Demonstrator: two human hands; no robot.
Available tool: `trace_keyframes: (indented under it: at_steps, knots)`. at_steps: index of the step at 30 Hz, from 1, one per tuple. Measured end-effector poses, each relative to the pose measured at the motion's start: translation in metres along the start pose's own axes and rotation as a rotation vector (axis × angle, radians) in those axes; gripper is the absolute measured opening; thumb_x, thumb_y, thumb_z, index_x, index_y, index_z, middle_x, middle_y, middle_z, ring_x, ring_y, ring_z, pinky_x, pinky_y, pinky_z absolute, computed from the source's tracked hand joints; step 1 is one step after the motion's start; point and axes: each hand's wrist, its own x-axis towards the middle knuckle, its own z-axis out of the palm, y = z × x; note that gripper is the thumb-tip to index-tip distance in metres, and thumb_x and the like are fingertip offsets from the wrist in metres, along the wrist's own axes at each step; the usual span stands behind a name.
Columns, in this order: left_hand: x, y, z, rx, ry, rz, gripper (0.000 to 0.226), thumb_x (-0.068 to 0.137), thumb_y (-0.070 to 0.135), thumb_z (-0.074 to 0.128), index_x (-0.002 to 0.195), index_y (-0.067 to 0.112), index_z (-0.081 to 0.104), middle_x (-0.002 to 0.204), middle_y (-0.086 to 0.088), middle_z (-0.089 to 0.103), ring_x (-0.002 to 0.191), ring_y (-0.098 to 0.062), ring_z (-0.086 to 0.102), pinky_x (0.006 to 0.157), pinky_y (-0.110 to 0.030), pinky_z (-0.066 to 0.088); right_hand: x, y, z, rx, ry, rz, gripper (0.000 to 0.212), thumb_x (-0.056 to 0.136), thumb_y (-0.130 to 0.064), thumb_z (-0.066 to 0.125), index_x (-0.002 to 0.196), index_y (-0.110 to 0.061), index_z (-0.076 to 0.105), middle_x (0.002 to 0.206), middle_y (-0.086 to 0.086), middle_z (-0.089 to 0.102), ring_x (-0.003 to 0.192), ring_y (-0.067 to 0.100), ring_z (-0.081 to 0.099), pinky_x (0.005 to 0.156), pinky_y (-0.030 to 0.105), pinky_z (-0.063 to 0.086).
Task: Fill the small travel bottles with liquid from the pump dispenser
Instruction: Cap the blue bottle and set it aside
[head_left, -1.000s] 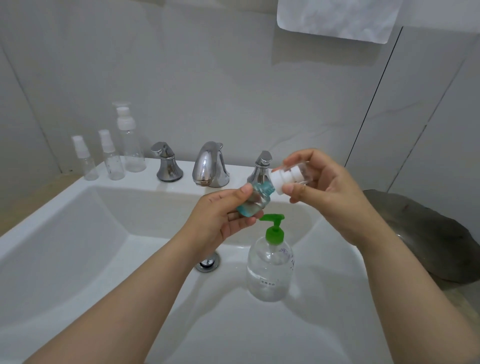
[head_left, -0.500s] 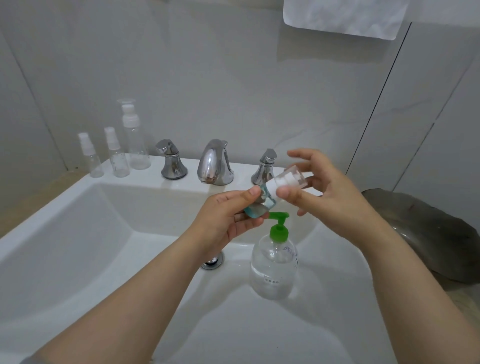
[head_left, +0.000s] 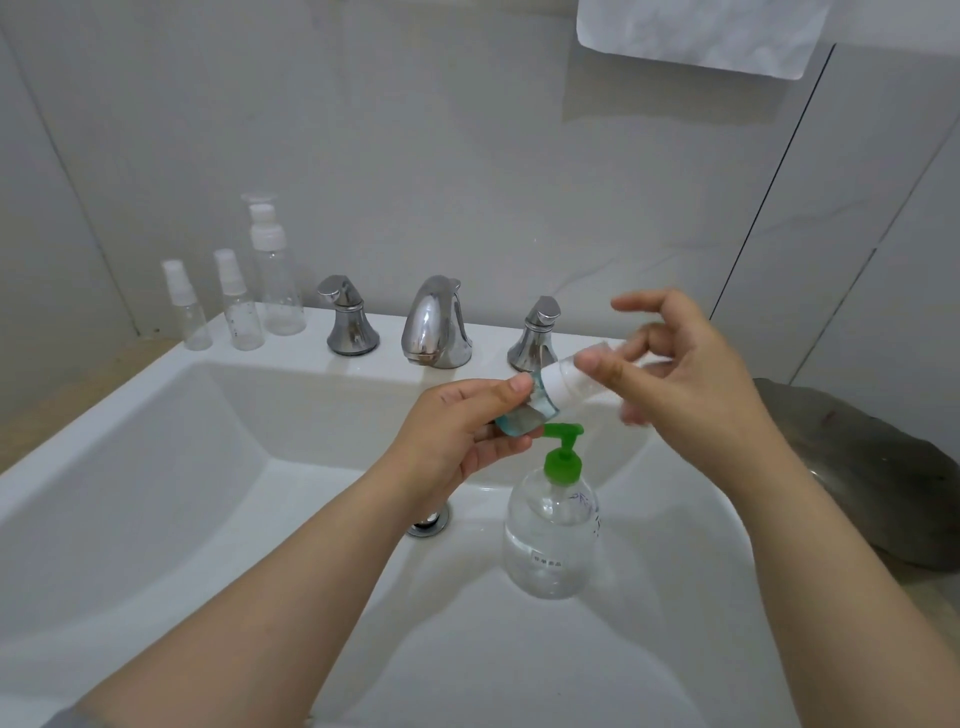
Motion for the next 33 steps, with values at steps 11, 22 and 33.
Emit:
trace_keyframes:
  at_steps: [11, 22, 33]
  knots:
    - [0.000, 0.000, 0.001, 0.018, 0.003, 0.011, 0.047, 0.071, 0.030, 0.066, 0.105, -0.003, 0.066, 0.093, -0.013, 0.071, 0.086, -0.022, 0.070, 0.064, -0.020, 0.054, -0.004, 0.000, 0.004, -0.084, -0.061, 0.107, 0.065, 0.068, -0.067, 0.062, 0.121, -0.030, 0.050, 0.077, -0.001, 0.069, 0.060, 0.008, 0.063, 0.061, 0.027, 0.049]
    - [-0.001, 0.000, 0.001, 0.053, 0.015, 0.060, 0.039, 0.070, 0.030, 0.067, 0.097, 0.003, 0.069, 0.092, -0.012, 0.071, 0.085, -0.022, 0.069, 0.065, -0.021, 0.054, -0.005, -0.003, 0.015, -0.049, -0.042, 0.088, 0.029, 0.087, -0.036, 0.067, 0.110, -0.022, 0.057, 0.060, -0.002, 0.061, 0.046, 0.007, 0.055, 0.048, 0.017, 0.043]
    - [-0.008, 0.003, 0.013, 0.240, -0.006, 0.205, 0.042, 0.071, 0.039, 0.063, 0.097, 0.007, 0.070, 0.095, -0.012, 0.072, 0.074, -0.024, 0.071, 0.058, -0.023, 0.055, -0.002, -0.011, 0.005, 0.313, -0.028, 0.104, 0.020, 0.081, -0.027, 0.071, 0.095, -0.012, 0.070, 0.072, -0.006, 0.063, 0.066, 0.010, 0.055, 0.059, 0.023, 0.047]
